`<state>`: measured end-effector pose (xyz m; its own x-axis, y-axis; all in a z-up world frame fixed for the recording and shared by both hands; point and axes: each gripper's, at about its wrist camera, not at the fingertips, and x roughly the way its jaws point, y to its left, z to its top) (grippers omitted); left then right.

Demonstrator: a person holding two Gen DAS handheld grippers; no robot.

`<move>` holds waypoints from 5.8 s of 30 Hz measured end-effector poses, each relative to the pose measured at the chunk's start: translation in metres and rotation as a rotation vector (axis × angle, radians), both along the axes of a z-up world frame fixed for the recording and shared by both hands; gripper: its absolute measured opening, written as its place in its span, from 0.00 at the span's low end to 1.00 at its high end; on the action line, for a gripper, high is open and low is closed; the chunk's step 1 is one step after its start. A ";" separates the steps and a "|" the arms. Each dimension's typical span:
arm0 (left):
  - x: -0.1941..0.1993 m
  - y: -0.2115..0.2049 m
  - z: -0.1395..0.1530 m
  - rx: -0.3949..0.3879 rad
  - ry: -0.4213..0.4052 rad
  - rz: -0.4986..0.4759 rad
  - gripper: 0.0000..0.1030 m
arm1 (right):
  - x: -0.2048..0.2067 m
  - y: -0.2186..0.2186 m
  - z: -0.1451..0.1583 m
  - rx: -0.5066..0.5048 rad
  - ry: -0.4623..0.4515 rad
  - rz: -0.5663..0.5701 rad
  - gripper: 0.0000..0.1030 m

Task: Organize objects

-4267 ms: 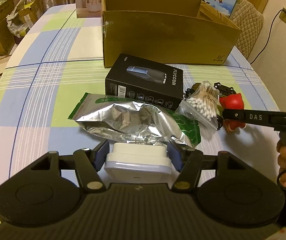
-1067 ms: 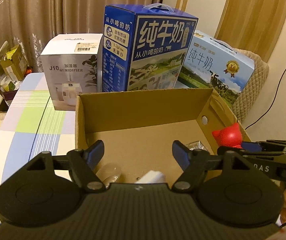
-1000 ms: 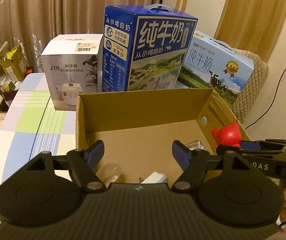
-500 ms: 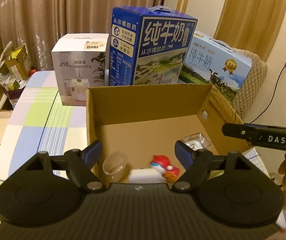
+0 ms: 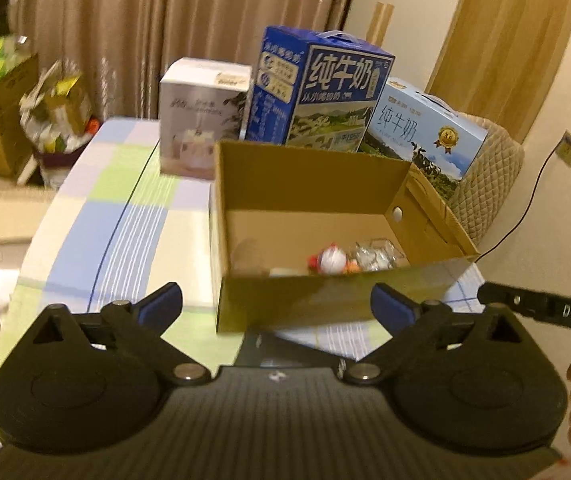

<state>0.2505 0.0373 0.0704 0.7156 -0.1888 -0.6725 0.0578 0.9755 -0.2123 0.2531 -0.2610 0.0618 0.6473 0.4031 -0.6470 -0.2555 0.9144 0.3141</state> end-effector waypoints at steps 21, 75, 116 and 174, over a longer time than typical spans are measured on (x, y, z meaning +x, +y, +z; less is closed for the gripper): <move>-0.150 0.028 -0.029 0.046 0.047 0.093 0.99 | -0.138 -0.020 -0.012 0.068 0.076 -0.039 0.67; -0.092 0.017 -0.122 -0.124 0.232 0.234 0.99 | -0.064 0.017 -0.105 0.081 0.233 -0.035 0.67; -0.027 -0.006 -0.158 -0.242 0.344 0.285 0.70 | -0.039 0.031 -0.120 0.009 0.227 0.003 0.18; -0.071 -0.038 -0.145 0.221 0.364 -0.269 0.43 | -0.087 0.016 -0.118 0.013 0.235 0.078 0.18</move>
